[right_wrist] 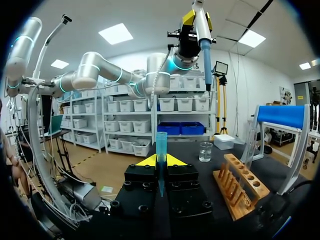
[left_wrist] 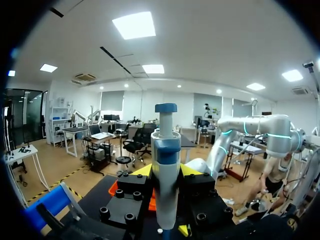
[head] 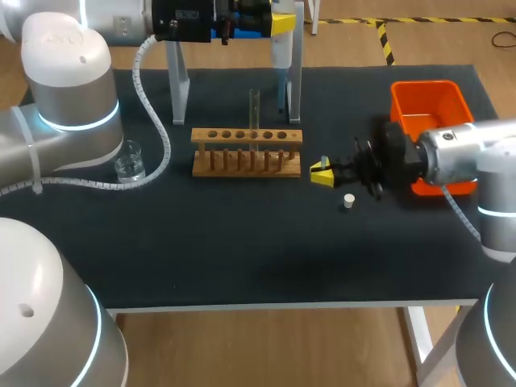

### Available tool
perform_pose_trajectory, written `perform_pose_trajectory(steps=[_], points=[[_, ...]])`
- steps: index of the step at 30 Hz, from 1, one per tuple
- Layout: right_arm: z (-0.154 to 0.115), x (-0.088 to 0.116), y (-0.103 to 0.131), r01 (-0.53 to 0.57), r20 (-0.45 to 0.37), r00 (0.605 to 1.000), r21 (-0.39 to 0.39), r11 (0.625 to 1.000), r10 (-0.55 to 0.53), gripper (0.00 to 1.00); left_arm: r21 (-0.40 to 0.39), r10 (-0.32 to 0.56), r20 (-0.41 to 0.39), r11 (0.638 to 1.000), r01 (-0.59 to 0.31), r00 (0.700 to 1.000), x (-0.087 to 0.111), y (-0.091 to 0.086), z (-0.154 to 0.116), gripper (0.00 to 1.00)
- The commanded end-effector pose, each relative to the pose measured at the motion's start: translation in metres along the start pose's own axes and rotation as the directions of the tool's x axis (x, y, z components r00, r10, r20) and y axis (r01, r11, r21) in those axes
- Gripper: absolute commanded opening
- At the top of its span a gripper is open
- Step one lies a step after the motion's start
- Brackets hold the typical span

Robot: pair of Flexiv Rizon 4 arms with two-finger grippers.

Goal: Invert the test tube, pick up the pipette, mount the tip to pipette, aspirate from beaker and dispense into the tube, eject the tip, return the pipette, and cap with the stopper.

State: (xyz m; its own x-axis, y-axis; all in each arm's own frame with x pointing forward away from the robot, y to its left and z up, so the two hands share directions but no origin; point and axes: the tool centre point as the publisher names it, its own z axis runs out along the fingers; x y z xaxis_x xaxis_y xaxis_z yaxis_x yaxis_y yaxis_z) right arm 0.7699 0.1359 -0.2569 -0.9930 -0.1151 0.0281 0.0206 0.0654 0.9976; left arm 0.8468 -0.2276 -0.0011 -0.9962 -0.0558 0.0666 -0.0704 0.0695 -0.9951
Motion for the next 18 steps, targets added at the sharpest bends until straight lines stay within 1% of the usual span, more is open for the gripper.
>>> perform_pose_trajectory(steps=[1,14,18], points=[[0.001,-0.004,0.000,-0.002,0.003,1.000,0.007,1.000,0.002,0.00,-0.003,-0.001,-0.002,1.000,0.001,1.000,0.000,-0.001,-0.001,0.00],[0.011,-0.029,0.002,-0.004,0.037,0.999,-0.001,1.000,0.004,0.00,-0.003,-0.001,-0.002,1.000,0.001,1.000,0.000,-0.001,-0.001,0.00],[0.013,-0.032,0.003,-0.003,0.042,0.999,-0.007,1.000,0.004,0.00,-0.003,-0.001,-0.002,1.000,0.001,1.000,0.000,-0.001,-0.001,0.00]])
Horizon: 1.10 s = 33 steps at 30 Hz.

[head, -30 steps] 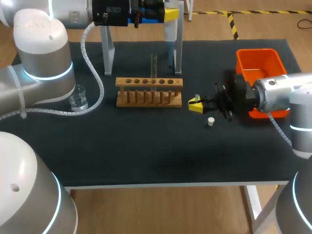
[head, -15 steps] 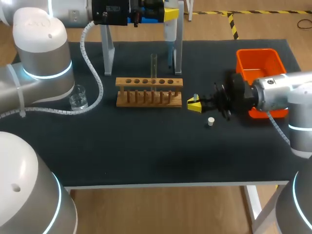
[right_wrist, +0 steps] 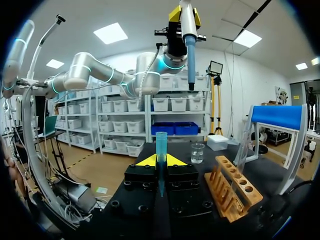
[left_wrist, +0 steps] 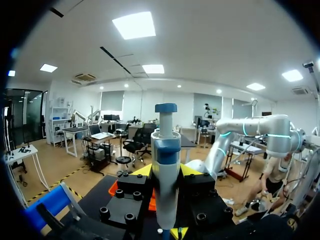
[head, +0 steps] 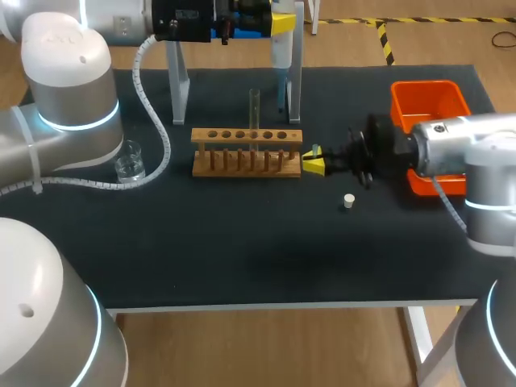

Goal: Invert the test tube, pick up the pipette, mount the tip to pipette, aspirate from beaker and dispense into the tube, eject the tip, return the pipette, and cap with the stopper.

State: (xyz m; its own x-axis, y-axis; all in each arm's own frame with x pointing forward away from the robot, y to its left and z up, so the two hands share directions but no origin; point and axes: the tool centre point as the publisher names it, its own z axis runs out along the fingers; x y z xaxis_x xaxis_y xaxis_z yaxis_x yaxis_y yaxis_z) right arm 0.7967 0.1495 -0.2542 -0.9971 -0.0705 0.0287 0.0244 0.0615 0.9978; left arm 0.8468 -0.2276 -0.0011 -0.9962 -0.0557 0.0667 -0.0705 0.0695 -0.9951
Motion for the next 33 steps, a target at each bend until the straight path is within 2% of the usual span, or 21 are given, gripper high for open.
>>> perform_pose_trajectory(steps=[1,14,33], points=[[0.004,-0.005,-0.001,0.000,-0.001,1.000,-0.004,1.000,0.000,0.00,-0.003,-0.001,-0.002,1.000,0.001,1.000,0.000,-0.001,-0.001,0.00],[0.027,-0.026,0.008,-0.008,0.014,1.000,-0.027,1.000,0.008,0.00,-0.003,-0.001,-0.002,1.000,0.001,1.000,0.000,-0.001,-0.001,0.00],[0.041,-0.040,0.015,-0.012,0.028,1.000,-0.017,1.000,0.012,0.00,-0.003,-0.001,-0.002,1.000,0.001,1.000,0.000,-0.001,-0.001,0.00]])
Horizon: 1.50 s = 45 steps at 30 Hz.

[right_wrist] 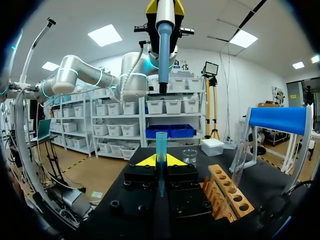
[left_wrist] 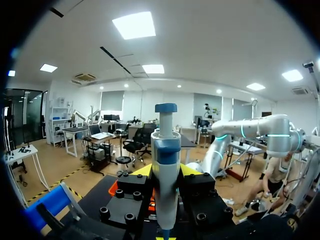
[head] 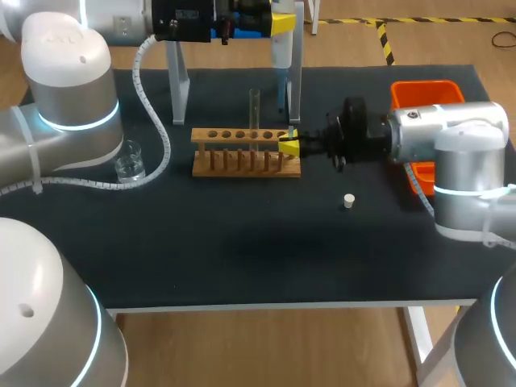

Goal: Invert the test tube, pick up the pipette, mount the tip to pipette, aspirate from beaker and dispense into the tube, eject the tip, return the pipette, and cap with the stopper.

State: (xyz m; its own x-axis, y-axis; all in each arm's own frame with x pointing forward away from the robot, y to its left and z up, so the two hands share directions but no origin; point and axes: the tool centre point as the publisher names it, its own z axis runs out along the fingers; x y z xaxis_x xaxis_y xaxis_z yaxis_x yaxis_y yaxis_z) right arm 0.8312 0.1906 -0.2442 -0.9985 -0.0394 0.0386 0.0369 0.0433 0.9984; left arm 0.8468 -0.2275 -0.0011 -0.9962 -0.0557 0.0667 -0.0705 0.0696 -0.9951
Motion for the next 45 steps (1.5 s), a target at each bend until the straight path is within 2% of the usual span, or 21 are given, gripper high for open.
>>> perform_pose_trajectory(steps=[1,45], points=[[0.004,-0.003,0.003,0.000,-0.003,1.000,0.001,1.000,0.000,0.00,-0.003,-0.001,-0.002,1.000,0.001,1.000,0.000,-0.001,0.000,0.00],[0.015,0.003,0.022,-0.016,-0.010,1.000,-0.015,1.000,0.015,0.00,-0.003,-0.001,-0.002,1.000,0.001,1.000,0.000,-0.001,0.000,0.00]])
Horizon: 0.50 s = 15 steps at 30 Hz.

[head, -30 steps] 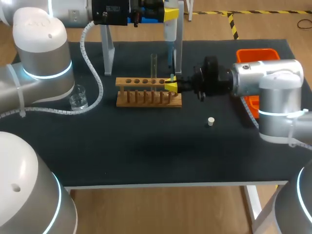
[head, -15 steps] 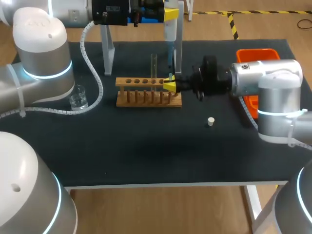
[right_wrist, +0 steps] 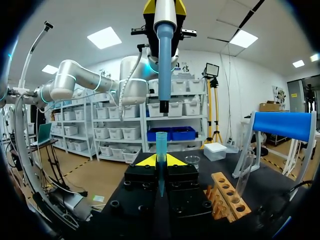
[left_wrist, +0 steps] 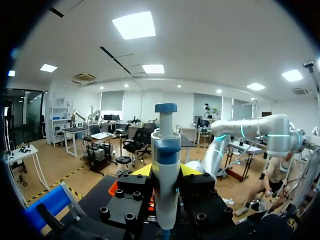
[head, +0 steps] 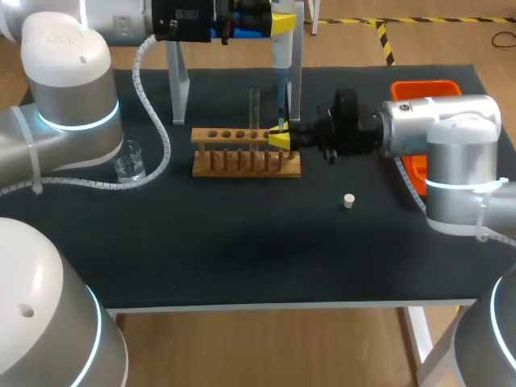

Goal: Invert the test tube, pick up the pipette, mount the tip to pipette, aspirate from beaker and dispense into the tube, eject the tip, return the pipette, and cap with the stopper.

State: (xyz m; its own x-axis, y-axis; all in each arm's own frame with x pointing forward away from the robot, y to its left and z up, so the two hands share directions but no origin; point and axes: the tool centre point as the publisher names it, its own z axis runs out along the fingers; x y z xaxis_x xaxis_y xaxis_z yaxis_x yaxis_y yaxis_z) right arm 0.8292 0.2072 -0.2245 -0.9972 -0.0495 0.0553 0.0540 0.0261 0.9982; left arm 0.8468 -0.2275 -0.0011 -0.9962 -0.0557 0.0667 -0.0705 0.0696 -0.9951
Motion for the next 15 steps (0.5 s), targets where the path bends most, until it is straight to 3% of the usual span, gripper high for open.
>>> perform_pose_trajectory(steps=[1,15], points=[[-0.0009,0.0003,0.0027,0.002,0.000,1.000,0.004,1.000,-0.002,0.00,-0.003,-0.001,-0.002,1.000,0.001,1.000,-0.0004,-0.0008,-0.0005,0.00],[-0.0001,-0.0001,0.0078,0.009,0.001,1.000,0.007,1.000,-0.009,0.00,-0.003,-0.001,-0.002,1.000,0.001,1.000,-0.0004,-0.0008,-0.0005,0.00]])
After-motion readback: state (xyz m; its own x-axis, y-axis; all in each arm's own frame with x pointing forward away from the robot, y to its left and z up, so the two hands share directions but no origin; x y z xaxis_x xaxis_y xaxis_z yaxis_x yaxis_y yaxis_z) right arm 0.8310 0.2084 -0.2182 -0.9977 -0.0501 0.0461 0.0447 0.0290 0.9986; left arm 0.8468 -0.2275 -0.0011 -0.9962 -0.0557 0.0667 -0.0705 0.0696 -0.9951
